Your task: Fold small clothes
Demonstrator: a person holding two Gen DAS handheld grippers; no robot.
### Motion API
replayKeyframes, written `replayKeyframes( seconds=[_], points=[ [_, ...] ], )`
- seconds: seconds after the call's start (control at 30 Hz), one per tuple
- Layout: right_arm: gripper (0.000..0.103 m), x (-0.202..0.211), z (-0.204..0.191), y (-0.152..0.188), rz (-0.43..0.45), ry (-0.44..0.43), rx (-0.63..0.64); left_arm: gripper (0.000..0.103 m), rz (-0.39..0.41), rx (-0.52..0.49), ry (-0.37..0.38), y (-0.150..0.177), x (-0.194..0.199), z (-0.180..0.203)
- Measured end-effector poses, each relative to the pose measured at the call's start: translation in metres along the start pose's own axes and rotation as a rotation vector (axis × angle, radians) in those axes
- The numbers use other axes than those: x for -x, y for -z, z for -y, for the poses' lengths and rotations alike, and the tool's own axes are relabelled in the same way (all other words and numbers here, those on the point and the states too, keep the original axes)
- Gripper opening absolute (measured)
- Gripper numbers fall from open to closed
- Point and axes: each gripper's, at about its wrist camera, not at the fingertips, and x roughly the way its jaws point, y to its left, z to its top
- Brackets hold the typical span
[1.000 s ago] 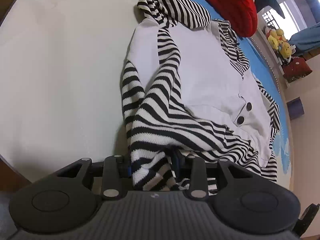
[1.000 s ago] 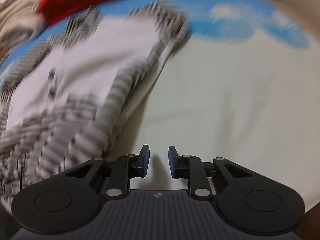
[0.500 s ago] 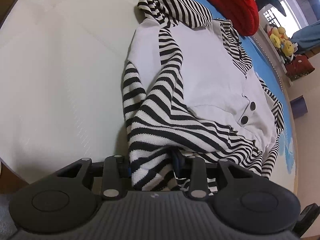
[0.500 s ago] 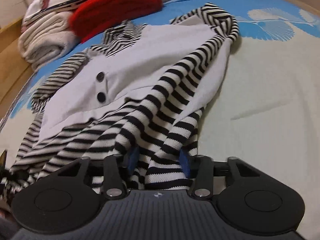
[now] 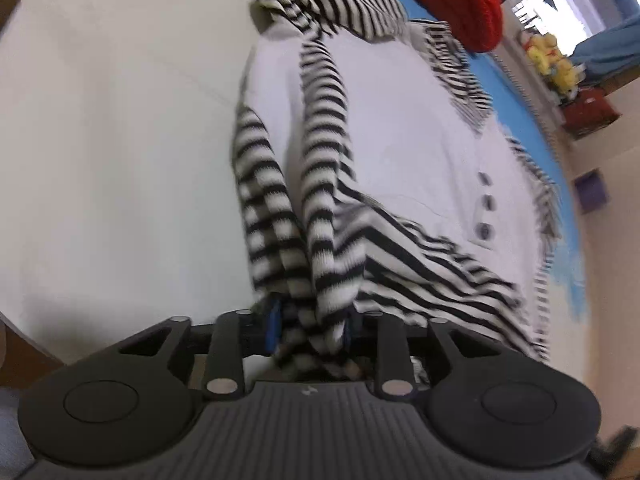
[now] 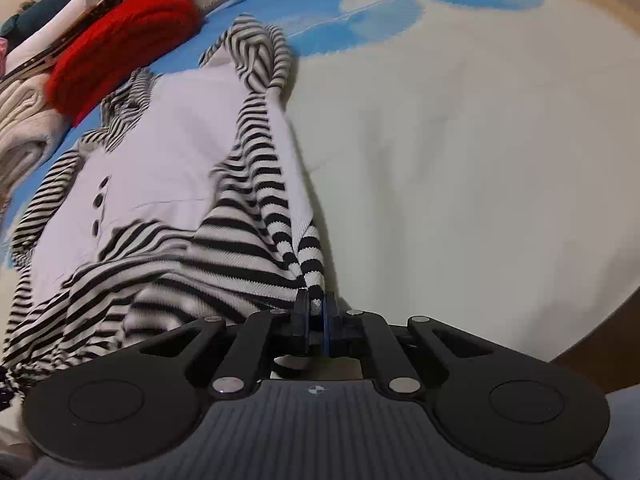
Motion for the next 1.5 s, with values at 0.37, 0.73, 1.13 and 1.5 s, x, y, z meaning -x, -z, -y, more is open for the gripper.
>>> replayKeyframes(
  seconds=[0.37, 0.73, 1.13, 1.5],
  points=[
    [0.068, -0.001, 0.005, -0.016, 0.026, -0.140, -0.145, 0.087, -0.083, 0.020, 0.162, 0.008, -0.005, 0.013],
    [0.068, -0.018, -0.010, -0.007, -0.019, -0.112, -0.042, 0.089, -0.037, -0.035, 0.081, 0.026, 0.017, 0.013],
    [0.068, -0.017, -0.014, -0.004, -0.005, -0.091, -0.013, 0.057, 0.002, -0.017, 0.018, 0.040, 0.026, -0.007],
    [0.068, -0.018, -0.017, -0.004, -0.007, -0.078, 0.011, 0.057, -0.022, -0.038, 0.034, 0.014, 0.001, 0.025]
  ],
)
